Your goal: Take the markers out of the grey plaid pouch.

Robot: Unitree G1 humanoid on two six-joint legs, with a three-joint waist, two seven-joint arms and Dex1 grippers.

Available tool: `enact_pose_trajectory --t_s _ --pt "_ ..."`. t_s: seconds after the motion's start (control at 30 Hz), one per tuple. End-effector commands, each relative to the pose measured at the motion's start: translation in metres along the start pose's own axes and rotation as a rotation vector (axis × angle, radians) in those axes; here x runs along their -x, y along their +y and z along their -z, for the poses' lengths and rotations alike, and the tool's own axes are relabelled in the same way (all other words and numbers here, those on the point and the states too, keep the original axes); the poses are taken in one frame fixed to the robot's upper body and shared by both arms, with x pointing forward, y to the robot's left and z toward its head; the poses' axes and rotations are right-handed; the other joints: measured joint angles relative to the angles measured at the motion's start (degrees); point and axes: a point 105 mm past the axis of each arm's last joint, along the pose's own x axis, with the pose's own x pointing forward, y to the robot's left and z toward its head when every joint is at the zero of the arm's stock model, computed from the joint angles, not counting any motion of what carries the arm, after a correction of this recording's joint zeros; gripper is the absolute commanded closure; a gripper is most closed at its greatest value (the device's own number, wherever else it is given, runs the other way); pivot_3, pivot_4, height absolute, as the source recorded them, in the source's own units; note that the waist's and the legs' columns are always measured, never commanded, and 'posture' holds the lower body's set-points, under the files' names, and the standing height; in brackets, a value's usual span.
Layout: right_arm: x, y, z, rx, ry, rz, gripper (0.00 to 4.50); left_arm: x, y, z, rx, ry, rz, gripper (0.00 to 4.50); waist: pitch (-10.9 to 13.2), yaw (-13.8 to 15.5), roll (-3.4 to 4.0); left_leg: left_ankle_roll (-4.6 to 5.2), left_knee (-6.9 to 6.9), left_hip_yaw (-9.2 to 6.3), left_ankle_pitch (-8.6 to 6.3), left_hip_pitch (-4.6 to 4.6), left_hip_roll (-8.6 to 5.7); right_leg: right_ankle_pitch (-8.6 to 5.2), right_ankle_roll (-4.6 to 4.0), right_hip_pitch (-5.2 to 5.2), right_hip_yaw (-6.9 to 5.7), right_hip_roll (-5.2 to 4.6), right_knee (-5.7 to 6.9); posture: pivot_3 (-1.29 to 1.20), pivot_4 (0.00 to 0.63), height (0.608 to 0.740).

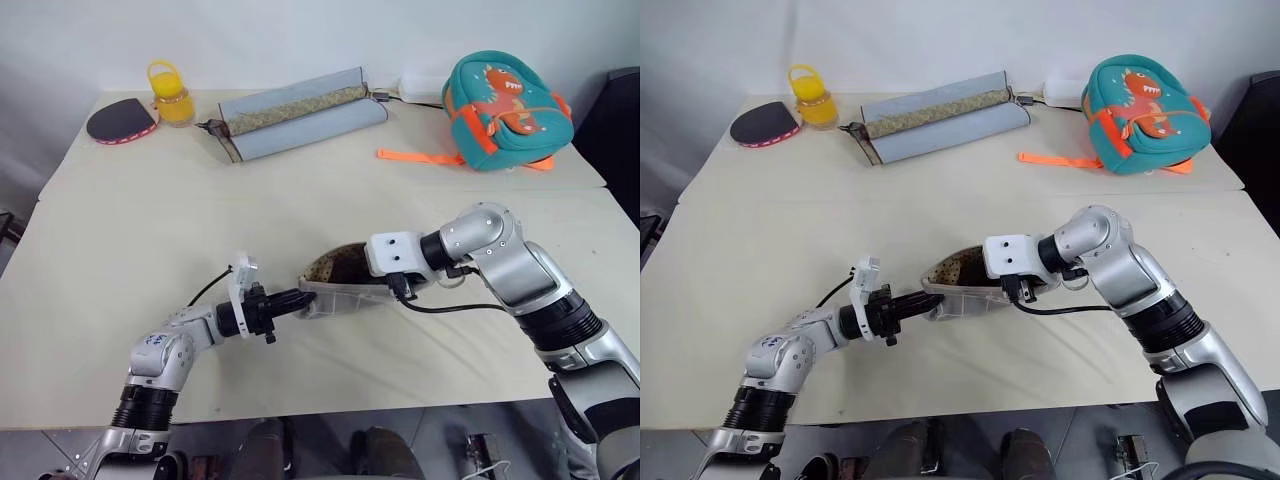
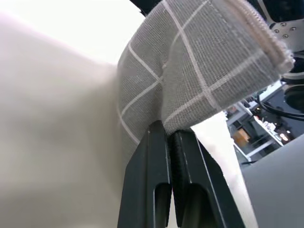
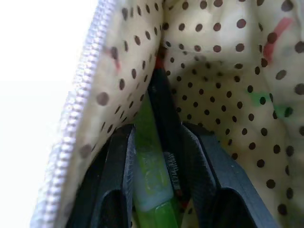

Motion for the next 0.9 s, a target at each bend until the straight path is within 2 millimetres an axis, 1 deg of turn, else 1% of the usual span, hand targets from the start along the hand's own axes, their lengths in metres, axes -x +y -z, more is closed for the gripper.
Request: enact_pose_trajectory --t_s 0.03,0.23,0.33,0.43,0.5,0.57,0.67,0.83,0.9 --pt "-0.003 0.011 0.019 -0.02 0.082 -0.041 2.92 0.002 0.004 -0.001 -0.022 -0.016 -0.038 4.5 0.0 0.1 0.0 0.0 0.01 -0.03 0.0 0.0 0.0 0.0 0.0 0.02 0.0 -0.01 0.0 0.0 0.15 0.74" --pt "-0.013 0.011 0.03 -0.012 0.129 -0.037 2.92 -0.004 -0.006 -0.001 -0.044 -0.009 -0.007 4.5 0.0 0.0 0.0 0.0 0.02 -0.01 0.0 0.02 0.0 0.0 0.0 0.02 -0.02 0.0 0.01 0.0 0.15 0.74" --pt "-0.018 0.009 0.031 -0.002 0.123 -0.025 2.92 -0.005 -0.009 0.0 -0.038 -0.012 -0.002 4.5 0.0 0.0 -0.02 0.0 0.04 -0.01 0.0 0.03 0.0 0.0 0.0 0.05 -0.02 -0.02 0.0 0.0 0.15 0.74" --pt "-0.023 -0.001 0.026 0.016 0.095 0.041 2.92 -0.004 -0.008 0.004 -0.026 -0.005 -0.013 4.5 -0.1 -0.1 -0.09 0.0 0.05 -0.03 0.0 0.07 0.02 0.0 0.0 0.1 -0.01 -0.01 0.01 0.0 0.15 0.74" --pt "-0.023 0.001 0.029 0.023 0.114 0.027 2.92 -0.003 -0.008 0.006 -0.026 -0.002 -0.015 4.5 -0.1 -0.3 -0.1 -0.01 0.05 -0.01 0.01 0.12 0.05 0.01 -0.02 0.1 -0.01 0.0 0.03 0.0 0.15 0.74" --pt "-0.024 0.007 0.036 0.025 0.15 -0.005 2.92 -0.003 -0.009 0.007 -0.026 0.004 -0.016 4.5 -0.1 -0.3 -0.11 -0.03 0.05 -0.01 0.02 0.12 0.05 0.01 -0.02 0.1 -0.01 0.01 0.05 0.0 0.15 0.74" --pt "-0.028 0.011 0.041 0.014 0.177 -0.022 2.92 -0.005 -0.012 0.006 -0.026 0.004 -0.006 4.5 -0.1 -0.3 -0.14 -0.03 0.06 -0.02 0.02 0.13 0.05 0.01 -0.03 0.11 0.02 -0.01 0.05 0.0 0.15 0.74" --pt "-0.035 0.01 0.042 -0.027 0.184 -0.008 2.92 -0.007 -0.015 0.005 -0.027 -0.002 0.004 4.5 -0.1 -0.3 -0.19 -0.03 0.06 -0.08 0.01 0.17 0.05 0.01 -0.03 0.21 0.07 -0.03 0.02 0.0 0.15 0.74" --pt "-0.038 0.004 0.04 -0.039 0.174 0.031 2.92 -0.008 -0.016 0.005 -0.03 -0.002 0.005 4.5 -0.2 -0.3 -0.23 -0.03 0.05 -0.1 0.01 0.17 0.04 0.02 -0.04 0.25 0.09 -0.04 -0.02 0.0 0.15 0.74"
